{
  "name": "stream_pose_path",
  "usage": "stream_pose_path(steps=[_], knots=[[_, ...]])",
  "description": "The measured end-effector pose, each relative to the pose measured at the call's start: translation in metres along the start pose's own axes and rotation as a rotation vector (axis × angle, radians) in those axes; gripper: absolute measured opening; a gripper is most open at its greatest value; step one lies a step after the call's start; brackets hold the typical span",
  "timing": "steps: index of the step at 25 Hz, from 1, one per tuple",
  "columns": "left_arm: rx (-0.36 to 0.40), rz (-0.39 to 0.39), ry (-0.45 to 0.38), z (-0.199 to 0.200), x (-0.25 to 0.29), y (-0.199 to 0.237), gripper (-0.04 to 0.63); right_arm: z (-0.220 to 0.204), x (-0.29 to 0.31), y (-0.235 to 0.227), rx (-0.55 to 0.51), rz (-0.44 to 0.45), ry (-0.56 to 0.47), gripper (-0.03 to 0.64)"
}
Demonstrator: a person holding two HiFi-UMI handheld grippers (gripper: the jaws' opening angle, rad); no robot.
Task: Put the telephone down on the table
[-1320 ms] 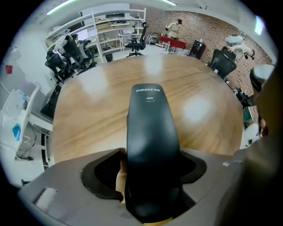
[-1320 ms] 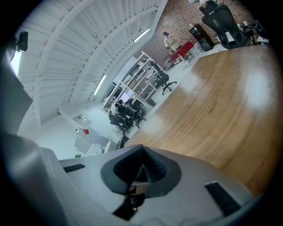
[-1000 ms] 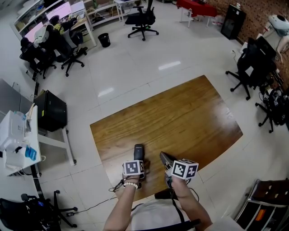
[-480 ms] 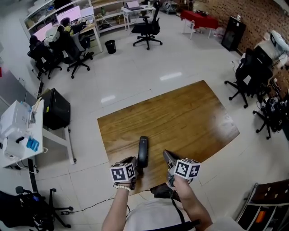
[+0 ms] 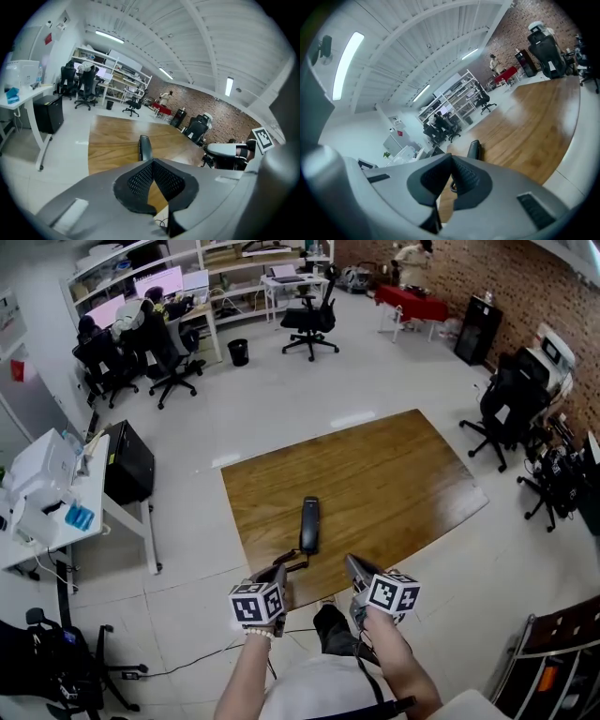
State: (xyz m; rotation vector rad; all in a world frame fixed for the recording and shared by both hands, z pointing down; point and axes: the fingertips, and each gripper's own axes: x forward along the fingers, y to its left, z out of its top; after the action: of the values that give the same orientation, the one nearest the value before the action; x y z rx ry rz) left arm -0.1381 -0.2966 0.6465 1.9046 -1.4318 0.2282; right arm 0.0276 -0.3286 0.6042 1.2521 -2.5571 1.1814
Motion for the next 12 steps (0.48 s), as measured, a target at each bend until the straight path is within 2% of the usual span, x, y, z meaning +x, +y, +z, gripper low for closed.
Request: stream_pose_path(steps=[5, 12], knots=[[0.009, 0.004, -0.068, -0.006, -0.055, -0.009, 0.008, -0.041, -0.031, 0.043, -0.052, 0.026, 0.024, 0.008], [0.032, -0.033, -0.119, -0.025, -0.111, -0.032, 0.008, -0.084, -0.085, 0.069, -0.065, -0.008, 0.014, 0.008]])
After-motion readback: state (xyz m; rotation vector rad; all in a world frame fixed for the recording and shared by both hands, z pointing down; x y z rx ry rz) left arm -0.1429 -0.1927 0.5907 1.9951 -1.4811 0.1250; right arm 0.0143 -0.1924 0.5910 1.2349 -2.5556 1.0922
